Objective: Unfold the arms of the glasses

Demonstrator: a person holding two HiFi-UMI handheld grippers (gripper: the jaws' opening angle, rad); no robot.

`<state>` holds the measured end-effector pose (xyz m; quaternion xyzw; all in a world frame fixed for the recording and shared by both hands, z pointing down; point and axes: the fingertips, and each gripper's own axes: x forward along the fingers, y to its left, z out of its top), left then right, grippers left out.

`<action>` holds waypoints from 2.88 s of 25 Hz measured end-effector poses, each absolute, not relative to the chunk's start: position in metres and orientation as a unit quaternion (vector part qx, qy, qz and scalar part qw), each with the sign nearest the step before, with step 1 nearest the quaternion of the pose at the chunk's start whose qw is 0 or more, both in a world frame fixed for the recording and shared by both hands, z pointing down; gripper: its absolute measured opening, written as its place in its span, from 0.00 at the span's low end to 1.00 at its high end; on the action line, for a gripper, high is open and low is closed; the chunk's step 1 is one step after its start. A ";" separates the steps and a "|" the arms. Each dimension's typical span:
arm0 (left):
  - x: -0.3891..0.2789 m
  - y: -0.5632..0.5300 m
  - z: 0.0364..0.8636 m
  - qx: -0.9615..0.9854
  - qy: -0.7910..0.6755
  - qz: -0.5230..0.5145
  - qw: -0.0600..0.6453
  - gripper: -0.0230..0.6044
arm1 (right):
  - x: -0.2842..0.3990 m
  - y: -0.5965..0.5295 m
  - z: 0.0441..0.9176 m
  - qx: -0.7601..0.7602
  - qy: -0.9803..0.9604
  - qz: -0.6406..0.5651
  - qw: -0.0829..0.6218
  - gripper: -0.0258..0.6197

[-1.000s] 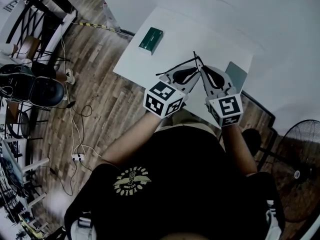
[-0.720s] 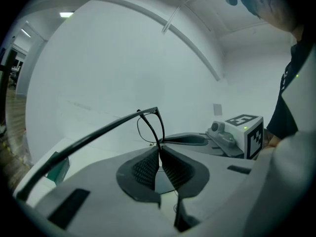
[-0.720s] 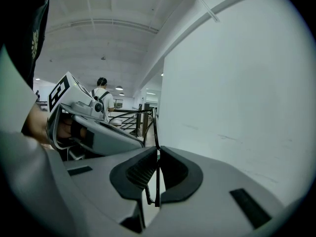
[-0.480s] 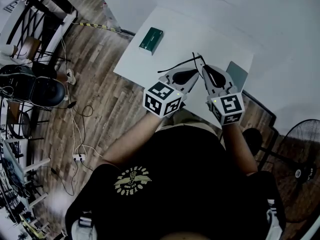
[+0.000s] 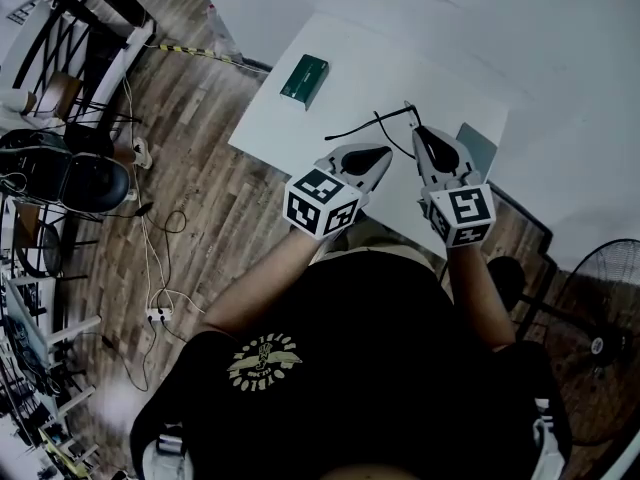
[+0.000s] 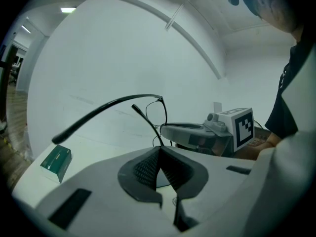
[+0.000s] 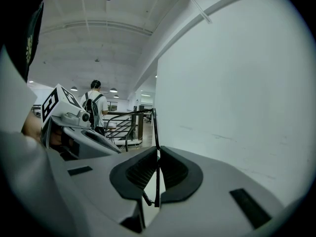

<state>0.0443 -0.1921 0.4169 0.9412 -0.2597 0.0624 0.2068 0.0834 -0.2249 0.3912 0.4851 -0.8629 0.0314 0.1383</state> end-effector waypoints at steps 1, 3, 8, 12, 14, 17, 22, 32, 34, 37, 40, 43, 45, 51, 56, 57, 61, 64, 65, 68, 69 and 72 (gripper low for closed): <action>0.043 -0.191 0.416 0.942 -0.256 0.062 0.207 0.05 | 0.082 -0.226 0.390 0.485 -0.863 0.030 0.138 0.07; 0.042 -0.188 0.413 0.945 -0.248 0.059 0.206 0.05 | 0.080 -0.226 0.389 0.485 -0.863 0.028 0.141 0.07; 0.041 -0.193 0.409 0.941 -0.260 0.046 0.212 0.19 | 0.070 -0.221 0.388 0.475 -0.868 0.026 0.142 0.07; 0.037 -0.194 0.402 0.938 -0.268 0.027 0.218 0.16 | 0.059 -0.216 0.388 0.465 -0.873 0.024 0.144 0.07; 0.035 -0.192 0.402 0.938 -0.265 0.025 0.220 0.11 | 0.059 -0.215 0.388 0.466 -0.873 0.025 0.143 0.07; 0.034 -0.189 0.405 0.938 -0.261 0.025 0.226 0.10 | 0.061 -0.214 0.388 0.468 -0.872 0.026 0.142 0.07; 0.031 -0.185 0.408 0.938 -0.257 0.029 0.230 0.10 | 0.063 -0.214 0.386 0.473 -0.870 0.031 0.138 0.07; 0.031 -0.175 0.419 0.937 -0.253 0.032 0.240 0.09 | 0.077 -0.215 0.391 0.488 -0.863 0.063 0.114 0.07; 0.030 -0.174 0.420 0.936 -0.254 0.034 0.241 0.09 | 0.078 -0.215 0.391 0.489 -0.863 0.071 0.106 0.07; 0.029 -0.173 0.425 0.935 -0.256 0.037 0.243 0.09 | 0.080 -0.215 0.391 0.490 -0.862 0.077 0.100 0.07; 0.029 -0.171 0.426 0.934 -0.257 0.038 0.244 0.09 | 0.082 -0.215 0.390 0.491 -0.862 0.086 0.090 0.07; 0.030 -0.169 0.428 0.934 -0.258 0.040 0.244 0.09 | 0.088 -0.216 0.390 0.493 -0.860 0.105 0.074 0.07; 0.031 -0.168 0.430 0.934 -0.259 0.042 0.243 0.09 | 0.092 -0.217 0.390 0.495 -0.858 0.117 0.062 0.07; 0.035 -0.166 0.429 0.934 -0.258 0.045 0.243 0.09 | 0.107 -0.220 0.391 0.501 -0.849 0.171 0.014 0.07; 0.042 -0.164 0.430 0.936 -0.254 0.052 0.238 0.09 | 0.119 -0.219 0.389 0.507 -0.841 0.186 -0.007 0.07; 0.043 -0.164 0.431 0.936 -0.253 0.053 0.238 0.09 | 0.121 -0.220 0.389 0.509 -0.840 0.188 -0.010 0.07; 0.048 -0.164 0.437 0.937 -0.250 0.059 0.237 0.09 | 0.130 -0.219 0.391 0.513 -0.835 0.196 -0.016 0.07; 0.049 -0.165 0.439 0.938 -0.245 0.064 0.236 0.09 | 0.132 -0.221 0.393 0.514 -0.834 0.200 -0.018 0.07; 0.049 -0.166 0.440 0.938 -0.243 0.066 0.237 0.09 | 0.133 -0.223 0.393 0.514 -0.833 0.203 -0.021 0.07; 0.050 -0.166 0.444 0.938 -0.240 0.073 0.238 0.09 | 0.137 -0.227 0.395 0.515 -0.830 0.211 -0.026 0.07; 0.051 -0.166 0.446 0.938 -0.239 0.076 0.237 0.09 | 0.137 -0.227 0.395 0.515 -0.830 0.210 -0.026 0.07; 0.050 -0.166 0.448 0.939 -0.239 0.083 0.231 0.09 | 0.135 -0.229 0.391 0.518 -0.833 0.194 -0.021 0.07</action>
